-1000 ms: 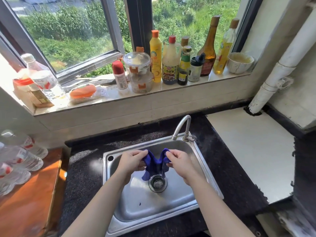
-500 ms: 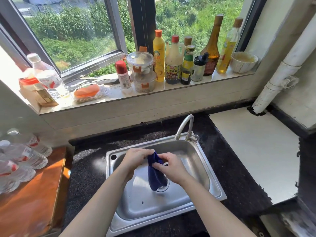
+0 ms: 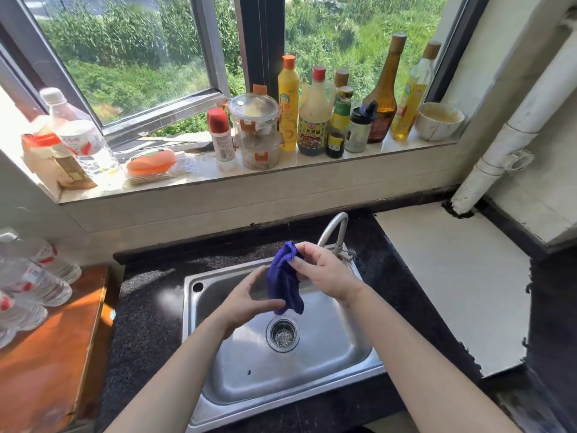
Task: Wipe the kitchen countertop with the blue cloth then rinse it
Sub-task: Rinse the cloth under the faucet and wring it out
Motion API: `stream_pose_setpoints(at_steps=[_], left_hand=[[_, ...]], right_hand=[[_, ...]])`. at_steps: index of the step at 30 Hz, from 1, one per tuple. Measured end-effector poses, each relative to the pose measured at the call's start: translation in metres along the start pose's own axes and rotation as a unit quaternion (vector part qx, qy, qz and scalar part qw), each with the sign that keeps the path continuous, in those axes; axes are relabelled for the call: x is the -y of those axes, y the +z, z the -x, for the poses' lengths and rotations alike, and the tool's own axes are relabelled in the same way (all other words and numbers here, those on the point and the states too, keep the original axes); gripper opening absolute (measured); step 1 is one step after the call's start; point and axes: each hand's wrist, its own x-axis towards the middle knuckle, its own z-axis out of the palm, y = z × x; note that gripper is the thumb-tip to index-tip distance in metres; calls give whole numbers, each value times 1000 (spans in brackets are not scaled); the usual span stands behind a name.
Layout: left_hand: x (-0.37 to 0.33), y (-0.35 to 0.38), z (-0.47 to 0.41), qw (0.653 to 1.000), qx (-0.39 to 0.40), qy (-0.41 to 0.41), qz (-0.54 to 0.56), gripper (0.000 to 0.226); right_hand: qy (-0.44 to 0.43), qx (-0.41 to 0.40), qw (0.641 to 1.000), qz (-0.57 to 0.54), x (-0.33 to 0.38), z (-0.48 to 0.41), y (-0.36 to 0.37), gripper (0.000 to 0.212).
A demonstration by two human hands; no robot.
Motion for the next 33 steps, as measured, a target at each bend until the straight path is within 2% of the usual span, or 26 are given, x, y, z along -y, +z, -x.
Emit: stream_pose_setpoints(at_steps=[2, 4, 6, 9, 11, 12, 17, 18, 21, 23, 31, 33], left_hand=[[-10, 6, -6, 1000, 15, 27, -6, 77], [-19, 14, -13, 999, 6, 42, 3, 43], [-21, 17, -20, 998, -29, 52, 13, 21], [-18, 11, -21, 997, -59, 47, 20, 22], [-17, 5, -19, 997, -71, 43, 8, 14], [-19, 2, -20, 996, -73, 45, -3, 11], [-37, -4, -19, 996, -53, 71, -32, 12], [-42, -5, -18, 995, -50, 76, -35, 15], [-60, -8, -16, 993, -40, 91, -60, 23], [-71, -9, -16, 991, -27, 104, -74, 22], [-87, -11, -14, 986, 20, 130, -102, 13], [-90, -9, -15, 983, 30, 133, -120, 15]], right_hand=[[-12, 11, 999, -41, 13, 1, -5, 14], [-16, -10, 999, -44, 20, 2, -13, 14], [-32, -50, 998, 3, 22, 4, -24, 13], [-42, -129, 977, 166, 12, 12, -48, 15], [-15, -105, 964, 245, 2, 19, -59, 10], [-3, -99, 958, 268, -5, 20, -62, 5], [35, -107, 959, 261, -21, 25, -61, 17], [38, -93, 959, 267, -24, 24, -60, 25], [76, -45, 951, 297, -24, 17, -58, 69], [86, -37, 945, 313, -24, 8, -57, 84], [12, -14, 935, 354, -11, 0, -35, 70], [7, 10, 941, 339, -9, -3, -30, 57]])
